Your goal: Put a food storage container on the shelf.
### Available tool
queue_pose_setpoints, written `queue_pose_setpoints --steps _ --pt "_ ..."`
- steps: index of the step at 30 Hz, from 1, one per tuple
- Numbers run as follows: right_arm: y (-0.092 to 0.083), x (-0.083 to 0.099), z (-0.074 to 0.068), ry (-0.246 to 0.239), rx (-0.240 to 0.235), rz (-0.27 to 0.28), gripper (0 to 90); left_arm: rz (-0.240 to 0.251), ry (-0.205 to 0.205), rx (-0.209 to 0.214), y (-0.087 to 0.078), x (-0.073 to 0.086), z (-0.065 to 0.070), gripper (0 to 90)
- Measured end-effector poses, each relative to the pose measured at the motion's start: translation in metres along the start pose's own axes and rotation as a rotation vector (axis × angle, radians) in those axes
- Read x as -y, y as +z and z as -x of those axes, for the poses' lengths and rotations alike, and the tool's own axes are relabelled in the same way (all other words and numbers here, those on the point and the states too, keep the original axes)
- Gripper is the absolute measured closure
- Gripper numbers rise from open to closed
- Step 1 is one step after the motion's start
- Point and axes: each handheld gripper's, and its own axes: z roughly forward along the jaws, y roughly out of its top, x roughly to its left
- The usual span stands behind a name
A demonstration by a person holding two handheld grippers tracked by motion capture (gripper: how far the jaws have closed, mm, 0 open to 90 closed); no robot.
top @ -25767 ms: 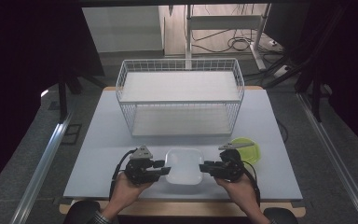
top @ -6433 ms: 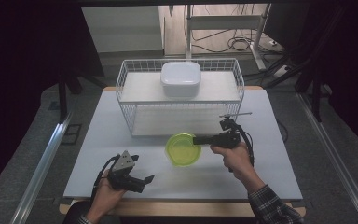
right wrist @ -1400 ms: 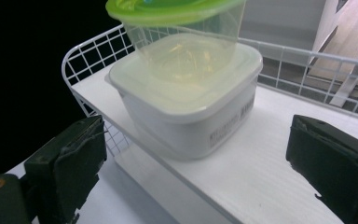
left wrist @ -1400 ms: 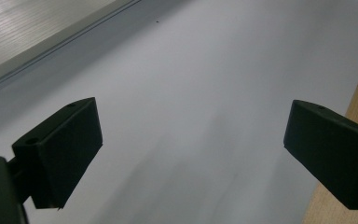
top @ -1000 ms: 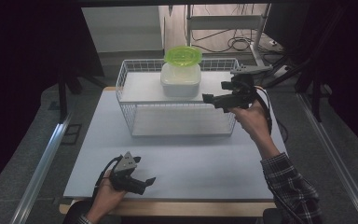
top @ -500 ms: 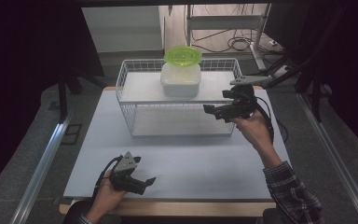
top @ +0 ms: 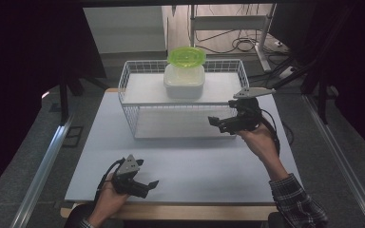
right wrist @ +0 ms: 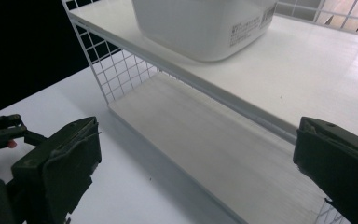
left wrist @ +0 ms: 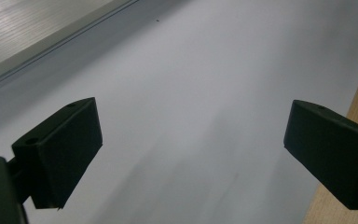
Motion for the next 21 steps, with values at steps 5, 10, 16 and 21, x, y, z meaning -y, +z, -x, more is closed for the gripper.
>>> queue_pose_setpoints --steps 5,10,16,21 --pt "0.002 0.009 -0.001 -0.006 -0.006 -0.001 0.9 0.000 -0.002 0.000 0.000 0.000 0.000 3.9" --pt "0.005 0.019 -0.004 -0.002 -0.008 -0.004 1.0 0.001 -0.002 0.001 0.000 0.000 0.000 3.9" --pt "0.007 0.029 -0.007 -0.007 -0.009 -0.001 1.0 -0.004 0.004 0.000 0.000 0.000 -0.001 3.9" --pt "0.009 0.039 -0.009 -0.010 -0.009 -0.010 1.0 -0.006 0.005 0.000 0.000 0.000 0.000 3.9"
